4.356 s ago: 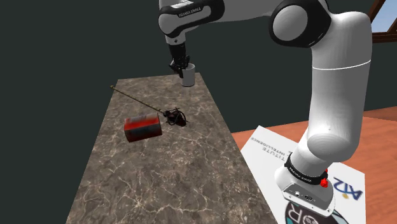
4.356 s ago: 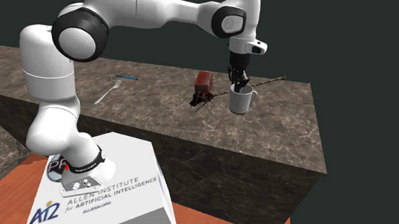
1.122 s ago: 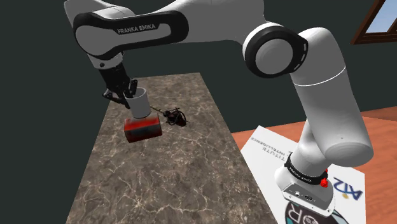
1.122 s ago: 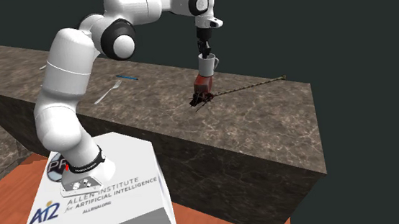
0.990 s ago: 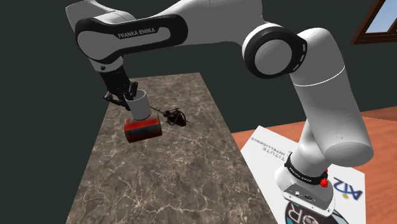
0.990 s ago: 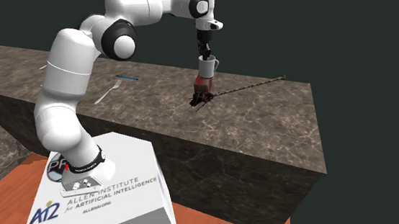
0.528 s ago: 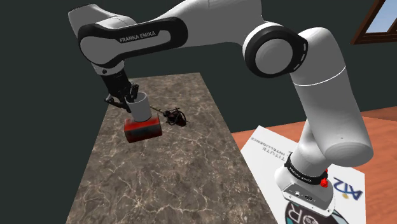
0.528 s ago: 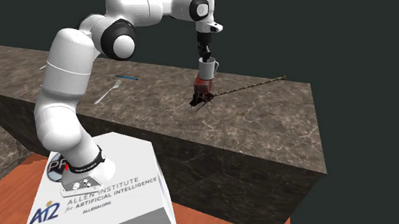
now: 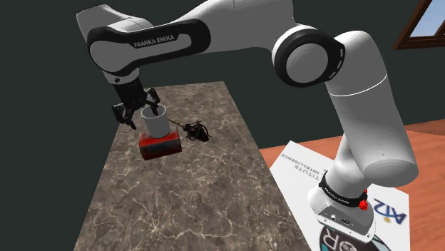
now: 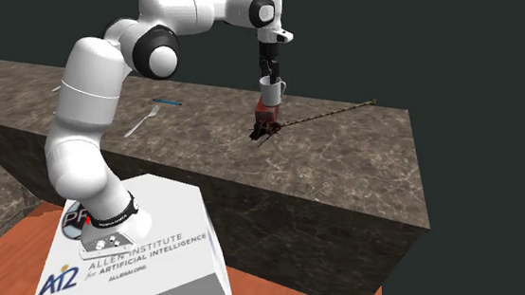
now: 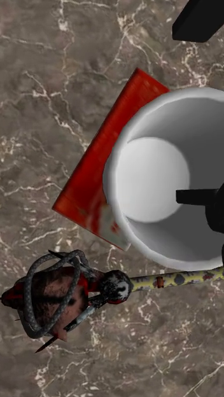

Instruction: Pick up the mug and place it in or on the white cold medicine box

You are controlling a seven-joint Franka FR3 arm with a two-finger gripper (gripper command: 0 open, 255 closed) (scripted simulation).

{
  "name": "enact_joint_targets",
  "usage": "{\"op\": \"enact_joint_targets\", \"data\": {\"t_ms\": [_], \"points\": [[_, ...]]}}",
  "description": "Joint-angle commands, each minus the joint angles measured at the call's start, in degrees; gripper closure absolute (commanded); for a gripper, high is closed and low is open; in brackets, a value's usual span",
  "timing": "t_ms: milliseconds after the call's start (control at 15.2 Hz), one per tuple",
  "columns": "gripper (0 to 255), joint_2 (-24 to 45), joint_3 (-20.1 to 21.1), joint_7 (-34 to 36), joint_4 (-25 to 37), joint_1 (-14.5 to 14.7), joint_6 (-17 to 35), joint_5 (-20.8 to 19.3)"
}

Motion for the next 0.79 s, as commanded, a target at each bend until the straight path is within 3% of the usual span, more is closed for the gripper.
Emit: {"op": "enact_joint_targets", "data": {"t_ms": [0, 198, 726], "points": [[0, 0.5, 0.0, -0.1, 2.8, 0.3, -2.3, 0.0], [0, 3.2, -0.1, -0.5, 12.8, 1.3, -9.5, -0.3], [0, 3.3, -0.1, -0.5, 12.8, 1.3, -9.5, -0.3]]}}
